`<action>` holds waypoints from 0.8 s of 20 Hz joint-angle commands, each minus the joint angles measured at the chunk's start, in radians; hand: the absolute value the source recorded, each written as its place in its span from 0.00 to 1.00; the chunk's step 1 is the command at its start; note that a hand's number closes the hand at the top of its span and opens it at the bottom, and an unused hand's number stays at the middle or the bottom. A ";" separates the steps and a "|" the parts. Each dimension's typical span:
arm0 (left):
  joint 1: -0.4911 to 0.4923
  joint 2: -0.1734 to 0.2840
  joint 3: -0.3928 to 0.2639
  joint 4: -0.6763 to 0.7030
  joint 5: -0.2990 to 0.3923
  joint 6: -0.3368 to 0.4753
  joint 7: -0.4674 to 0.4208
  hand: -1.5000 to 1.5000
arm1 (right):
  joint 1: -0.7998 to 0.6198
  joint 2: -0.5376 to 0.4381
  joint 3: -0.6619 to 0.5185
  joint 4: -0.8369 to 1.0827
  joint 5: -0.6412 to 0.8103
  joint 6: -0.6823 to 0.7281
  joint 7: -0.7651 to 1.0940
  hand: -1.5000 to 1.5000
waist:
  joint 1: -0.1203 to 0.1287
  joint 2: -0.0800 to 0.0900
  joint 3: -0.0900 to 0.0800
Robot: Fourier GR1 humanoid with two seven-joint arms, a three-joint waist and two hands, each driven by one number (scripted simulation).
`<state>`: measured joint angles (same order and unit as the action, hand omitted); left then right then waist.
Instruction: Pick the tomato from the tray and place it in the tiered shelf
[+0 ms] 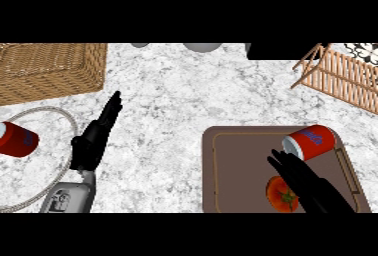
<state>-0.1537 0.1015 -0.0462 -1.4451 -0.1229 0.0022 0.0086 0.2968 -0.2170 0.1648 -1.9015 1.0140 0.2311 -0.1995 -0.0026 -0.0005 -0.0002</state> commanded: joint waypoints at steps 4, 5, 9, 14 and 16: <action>-0.043 -0.031 -0.004 0.004 -0.021 0.020 0.032 0.50 | -0.077 -0.030 0.002 0.159 0.078 -0.042 -0.057 1.00 | 0.002 0.001 0.000; -0.026 -0.036 -0.010 0.007 -0.032 0.019 0.014 0.50 | 0.004 -0.026 0.020 0.082 0.079 -0.056 -0.067 1.00 | -0.001 0.000 0.000; 0.013 -0.020 -0.012 -0.047 -0.033 0.003 0.039 0.50 | 0.031 -0.035 0.035 0.059 0.126 -0.127 -0.105 1.00 | 0.001 -0.001 0.000; -0.033 -0.022 0.011 0.005 -0.015 -0.006 0.019 0.50 | -0.123 0.089 -0.068 0.115 0.057 -0.003 0.125 1.00 | 0.010 0.003 0.000; -0.049 -0.031 -0.002 -0.007 -0.030 0.006 0.037 0.50 | -0.144 0.191 -0.143 0.140 0.033 0.023 0.307 1.00 | 0.015 0.008 -0.001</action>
<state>-0.1881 0.0785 -0.0401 -1.4415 -0.1457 0.0015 0.0319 0.2221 -0.1488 0.1067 -1.8130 1.0784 0.2024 -0.1096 0.0042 0.0002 -0.0048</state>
